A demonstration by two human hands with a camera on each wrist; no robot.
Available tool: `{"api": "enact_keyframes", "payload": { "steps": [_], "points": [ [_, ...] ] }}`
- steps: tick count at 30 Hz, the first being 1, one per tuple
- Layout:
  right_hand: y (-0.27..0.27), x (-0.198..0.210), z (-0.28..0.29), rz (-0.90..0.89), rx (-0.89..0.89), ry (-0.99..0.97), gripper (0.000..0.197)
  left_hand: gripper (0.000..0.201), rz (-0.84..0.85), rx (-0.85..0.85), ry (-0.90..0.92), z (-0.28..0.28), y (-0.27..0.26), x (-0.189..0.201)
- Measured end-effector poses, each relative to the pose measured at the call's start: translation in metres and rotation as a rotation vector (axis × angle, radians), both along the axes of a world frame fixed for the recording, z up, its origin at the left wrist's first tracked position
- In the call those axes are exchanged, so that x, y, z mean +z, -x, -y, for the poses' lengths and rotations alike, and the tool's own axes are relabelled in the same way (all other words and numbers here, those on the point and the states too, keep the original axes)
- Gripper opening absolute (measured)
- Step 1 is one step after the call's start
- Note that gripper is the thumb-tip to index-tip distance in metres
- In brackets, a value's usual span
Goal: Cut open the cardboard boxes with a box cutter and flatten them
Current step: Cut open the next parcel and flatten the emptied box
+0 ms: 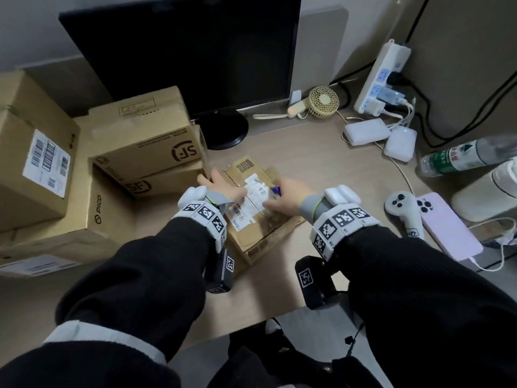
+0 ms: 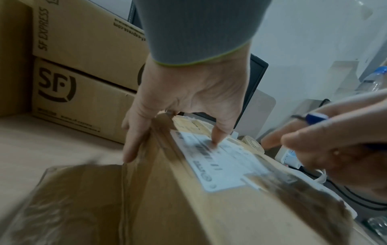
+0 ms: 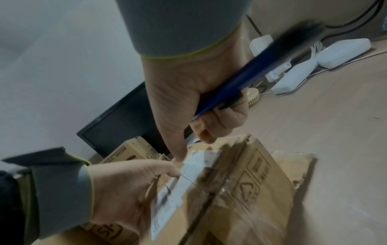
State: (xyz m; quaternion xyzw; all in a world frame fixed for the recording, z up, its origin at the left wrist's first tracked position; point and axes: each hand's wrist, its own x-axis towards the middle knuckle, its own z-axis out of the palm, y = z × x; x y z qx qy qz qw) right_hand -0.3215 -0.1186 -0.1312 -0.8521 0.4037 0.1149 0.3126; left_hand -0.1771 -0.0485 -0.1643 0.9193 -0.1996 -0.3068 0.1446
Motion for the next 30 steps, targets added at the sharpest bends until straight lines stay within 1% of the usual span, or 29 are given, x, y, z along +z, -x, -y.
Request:
{"api": "enact_keyframes", "payload": {
  "steps": [1,3,6,9,12,16,18,20,23,24,25,26,27,28,29,30],
  "points": [
    [0.0,-0.007,-0.002,-0.044,0.034,-0.002,0.023,0.093,-0.007,0.006,-0.003,-0.001,-0.001,-0.002],
    [-0.001,-0.019,-0.005,-0.074,0.079,0.01,0.026,0.094,-0.034,0.015,-0.008,-0.003,-0.004,-0.005],
    [-0.002,-0.022,-0.004,-0.086,0.11,0.035,0.034,0.102,-0.075,0.047,0.029,-0.005,-0.004,-0.008],
    [-0.002,-0.021,-0.002,-0.084,0.114,0.014,0.041,0.102,-0.083,0.063,0.044,-0.002,-0.002,-0.008],
    [-0.001,-0.025,-0.001,-0.056,0.103,0.002,0.041,0.109,-0.062,0.055,0.031,0.0,-0.004,-0.008],
    [0.0,-0.025,0.0,-0.054,0.11,0.014,0.052,0.099,-0.02,0.03,-0.01,0.005,-0.01,-0.008],
    [0.001,-0.026,0.0,-0.065,0.109,0.017,0.05,0.095,-0.051,0.044,0.04,0.008,-0.012,-0.008],
    [0.003,-0.027,0.0,-0.053,0.098,0.009,0.04,0.089,-0.084,0.058,0.092,0.011,-0.012,-0.007],
    [0.008,-0.027,0.0,0.048,0.045,-0.031,0.031,0.091,-0.121,0.101,0.136,0.01,-0.014,-0.007],
    [0.009,-0.024,0.001,0.079,0.025,-0.059,0.032,0.091,-0.141,0.113,0.163,0.011,-0.016,-0.006],
    [0.01,-0.022,0.002,0.094,0.012,-0.075,0.04,0.091,-0.166,0.122,0.201,0.011,-0.017,-0.005],
    [0.009,-0.02,0.004,0.093,0.001,-0.068,0.042,0.092,-0.202,0.134,0.247,0.011,-0.02,-0.002],
    [0.008,-0.019,0.006,0.075,-0.009,-0.034,0.035,0.094,-0.258,0.154,0.3,0.01,-0.022,0.001],
    [0.006,-0.018,0.007,0.06,-0.03,0.007,0.034,0.094,-0.318,0.182,0.356,0.009,-0.025,0.005],
    [0.001,-0.018,0.009,0.046,-0.07,0.04,0.042,0.089,-0.359,0.205,0.416,0.007,-0.028,0.008],
    [-0.004,-0.019,0.01,0.031,-0.103,0.071,0.049,0.08,-0.389,0.229,0.463,0.004,-0.031,0.011]
  ]
}}
